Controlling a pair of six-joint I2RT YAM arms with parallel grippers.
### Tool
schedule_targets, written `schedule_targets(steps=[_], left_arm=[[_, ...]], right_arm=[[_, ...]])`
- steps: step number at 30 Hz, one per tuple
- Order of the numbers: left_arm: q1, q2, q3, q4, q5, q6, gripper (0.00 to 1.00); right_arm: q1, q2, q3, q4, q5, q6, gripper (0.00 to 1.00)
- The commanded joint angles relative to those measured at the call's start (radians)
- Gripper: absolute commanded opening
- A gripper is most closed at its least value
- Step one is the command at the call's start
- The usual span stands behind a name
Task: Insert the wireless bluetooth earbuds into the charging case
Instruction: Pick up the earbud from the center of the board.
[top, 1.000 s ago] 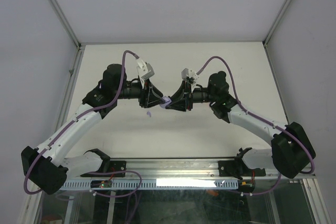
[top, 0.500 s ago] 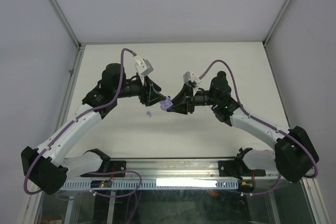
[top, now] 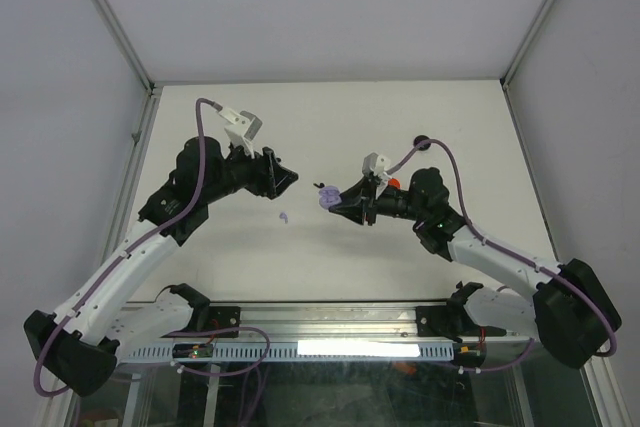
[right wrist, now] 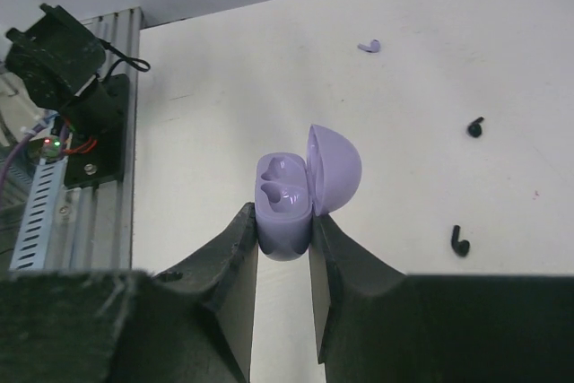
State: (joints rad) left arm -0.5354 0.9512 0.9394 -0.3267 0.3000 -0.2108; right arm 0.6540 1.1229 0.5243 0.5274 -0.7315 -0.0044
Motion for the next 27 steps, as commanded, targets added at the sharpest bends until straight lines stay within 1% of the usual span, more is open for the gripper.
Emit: schedule_targets(steps=[1, 5, 10, 14, 19, 21, 27], left_arm=[[0.002, -0.001, -0.035, -0.107, -0.178, -0.159, 0.63], [0.002, 0.043, -0.046, -0.186, -0.233, -0.232, 0.60], [0.000, 0.112, -0.044, -0.239, -0.321, -0.283, 0.59], [0.001, 0.184, -0.030, -0.261, -0.359, -0.289, 0.58], [0.008, 0.275, 0.007, -0.301, -0.495, -0.253, 0.58], [0.027, 0.325, 0.034, -0.319, -0.537, -0.228, 0.57], [0.175, 0.455, 0.095, -0.333, -0.579, -0.130, 0.56]], right_arm=[[0.007, -0.064, -0.041, 0.105, 0.137, -0.059, 0.00], [0.006, -0.081, -0.067, 0.120, 0.179, -0.077, 0.00], [0.006, -0.109, -0.087, 0.106, 0.218, -0.097, 0.00], [0.006, -0.136, -0.110, 0.115, 0.243, -0.098, 0.00], [0.006, -0.162, -0.127, 0.121, 0.240, -0.091, 0.00], [0.006, -0.172, -0.137, 0.125, 0.243, -0.089, 0.00], [0.006, -0.182, -0.144, 0.127, 0.242, -0.085, 0.00]])
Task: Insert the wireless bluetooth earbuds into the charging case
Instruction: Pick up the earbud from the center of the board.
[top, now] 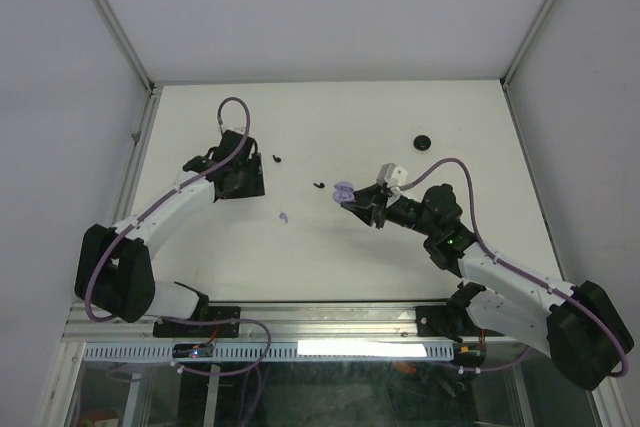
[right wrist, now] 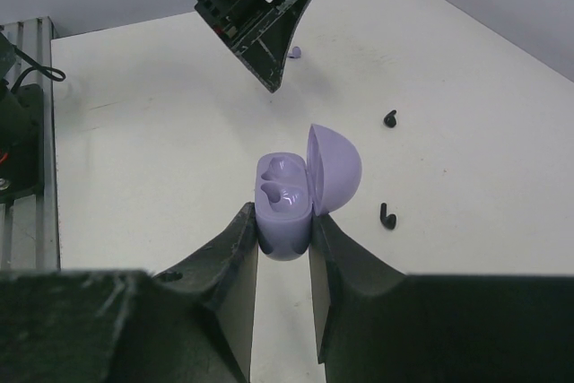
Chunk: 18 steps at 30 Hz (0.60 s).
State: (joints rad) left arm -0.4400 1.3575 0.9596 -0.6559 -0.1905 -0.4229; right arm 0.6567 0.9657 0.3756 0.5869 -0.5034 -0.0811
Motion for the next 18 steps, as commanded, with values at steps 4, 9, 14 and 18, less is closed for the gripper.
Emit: schedule_targets(steps=[4, 9, 14, 18], left_arm=[[0.154, 0.146, 0.138, -0.012, -0.141, 0.147, 0.56], [0.222, 0.258, 0.218, -0.016, -0.164, 0.198, 0.54], [0.281, 0.360, 0.291, -0.029, -0.180, 0.230, 0.51], [0.316, 0.420, 0.337, -0.030, -0.168, 0.253, 0.49]], right_arm=[[0.004, -0.028, -0.004, 0.076, 0.027, -0.009, 0.00], [0.004, -0.035, -0.010, 0.085, 0.038, -0.015, 0.00], [0.003, -0.041, -0.013, 0.081, 0.045, -0.023, 0.00], [0.003, -0.038, -0.010, 0.077, 0.049, -0.027, 0.00]])
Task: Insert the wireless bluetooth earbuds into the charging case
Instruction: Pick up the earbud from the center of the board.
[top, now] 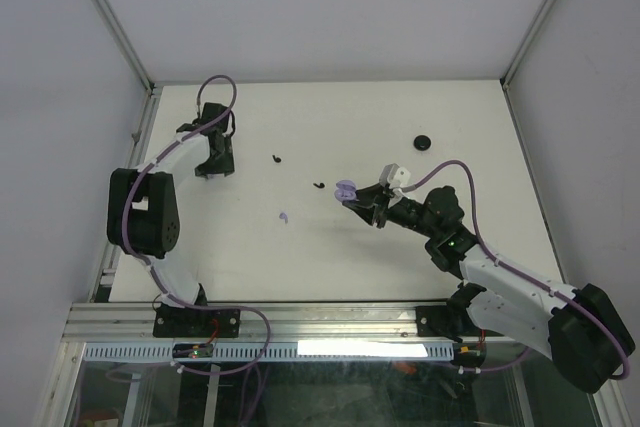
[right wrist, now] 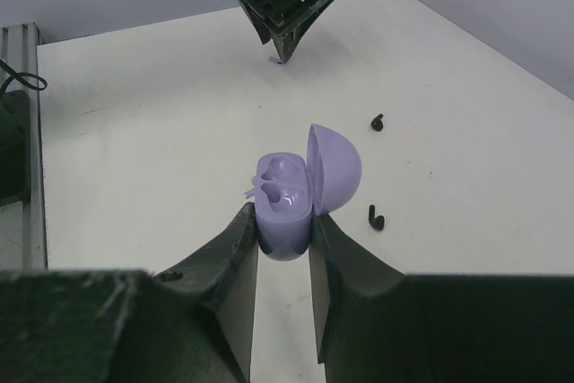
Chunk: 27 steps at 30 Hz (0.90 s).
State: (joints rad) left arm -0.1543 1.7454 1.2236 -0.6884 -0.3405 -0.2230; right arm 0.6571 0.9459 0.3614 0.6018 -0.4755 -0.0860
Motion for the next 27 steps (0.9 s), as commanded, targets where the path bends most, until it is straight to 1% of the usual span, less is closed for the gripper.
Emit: schedule_targets(steps=[1, 7, 14, 18, 27], left_arm=[[0.040, 0.043, 0.084, 0.000, -0.008, 0.061, 0.48], [0.090, 0.099, 0.132, -0.003, 0.055, 0.067, 0.44], [0.125, 0.163, 0.196, -0.005, 0.087, 0.070, 0.38], [0.132, 0.197, 0.219, -0.011, 0.125, 0.071, 0.35], [0.133, 0.234, 0.224, -0.021, 0.130, 0.073, 0.29]], right_arm=[[0.003, -0.016, 0.004, 0.062, 0.021, -0.022, 0.00], [0.003, -0.012, 0.007, 0.061, 0.015, -0.021, 0.00], [0.004, -0.007, 0.011, 0.056, 0.008, -0.020, 0.00], [0.004, -0.010, 0.011, 0.053, 0.011, -0.021, 0.00], [0.003, -0.009, 0.013, 0.050, 0.010, -0.023, 0.00]])
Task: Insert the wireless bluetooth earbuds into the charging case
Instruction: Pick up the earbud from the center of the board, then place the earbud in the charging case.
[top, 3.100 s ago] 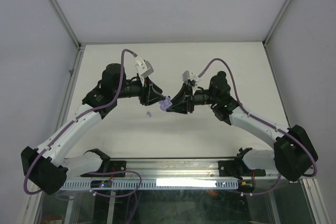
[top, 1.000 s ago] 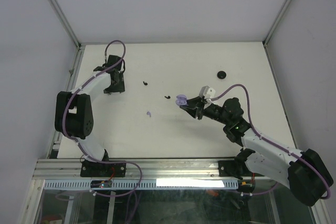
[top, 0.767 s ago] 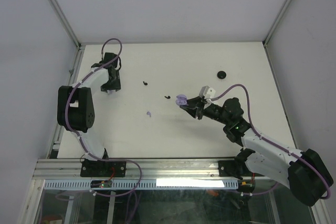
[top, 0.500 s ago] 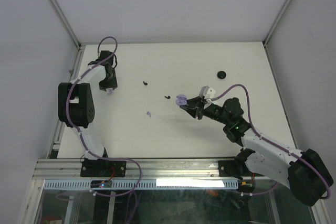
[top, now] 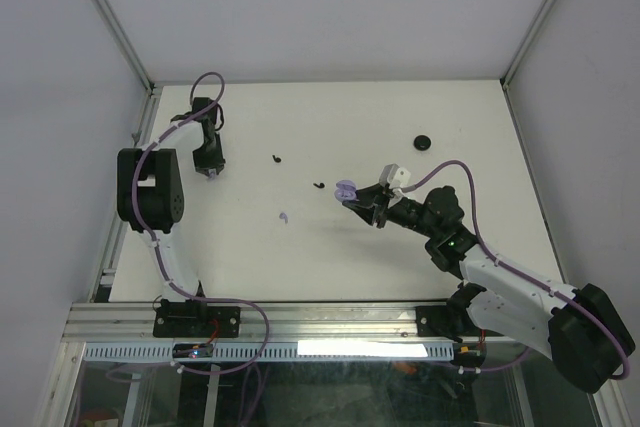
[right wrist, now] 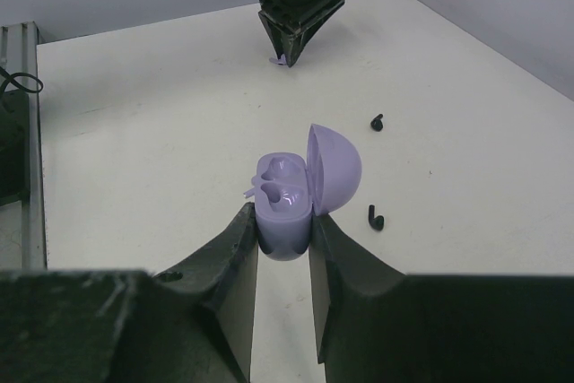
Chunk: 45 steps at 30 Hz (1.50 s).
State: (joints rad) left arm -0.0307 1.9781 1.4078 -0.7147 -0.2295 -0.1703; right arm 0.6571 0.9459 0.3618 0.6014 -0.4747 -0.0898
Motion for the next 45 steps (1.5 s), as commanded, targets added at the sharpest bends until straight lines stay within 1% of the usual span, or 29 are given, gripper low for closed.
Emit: schedule_targets(steps=[1, 6, 12, 16, 21, 27, 33, 36, 38, 45], left_arm=[[0.010, 0.005, 0.040, 0.005, 0.018, 0.020, 0.28], [0.010, 0.015, 0.031, 0.001, 0.017, 0.017, 0.25], [0.010, 0.000, 0.019, -0.007, 0.045, 0.012, 0.15], [0.010, -0.070, -0.005, -0.001, 0.104, -0.006, 0.11], [0.008, -0.205, -0.054, 0.046, 0.240, -0.048, 0.11], [-0.005, -0.392, -0.176, 0.158, 0.455, -0.126, 0.08], [-0.065, -0.604, -0.345, 0.347, 0.603, -0.267, 0.07], [-0.114, -0.688, -0.410, 0.424, 0.642, -0.336, 0.07], [-0.156, -0.738, -0.441, 0.459, 0.640, -0.369, 0.07], [-0.285, -0.866, -0.506, 0.636, 0.691, -0.493, 0.07]], right_arm=[[0.003, -0.008, 0.012, 0.051, 0.007, -0.019, 0.00], [0.004, -0.013, 0.012, 0.050, 0.006, -0.018, 0.00], [0.004, -0.019, 0.012, 0.046, 0.008, -0.019, 0.00], [0.003, -0.013, 0.015, 0.051, 0.009, -0.017, 0.00], [0.005, -0.003, 0.020, 0.075, -0.001, 0.000, 0.00], [0.013, -0.026, 0.028, 0.083, 0.019, -0.002, 0.00], [0.033, -0.015, 0.027, 0.143, 0.057, 0.004, 0.00], [0.043, -0.005, 0.032, 0.181, 0.072, -0.001, 0.00], [0.045, 0.005, 0.035, 0.211, 0.085, -0.004, 0.00], [0.051, 0.045, 0.050, 0.302, 0.086, 0.015, 0.00]])
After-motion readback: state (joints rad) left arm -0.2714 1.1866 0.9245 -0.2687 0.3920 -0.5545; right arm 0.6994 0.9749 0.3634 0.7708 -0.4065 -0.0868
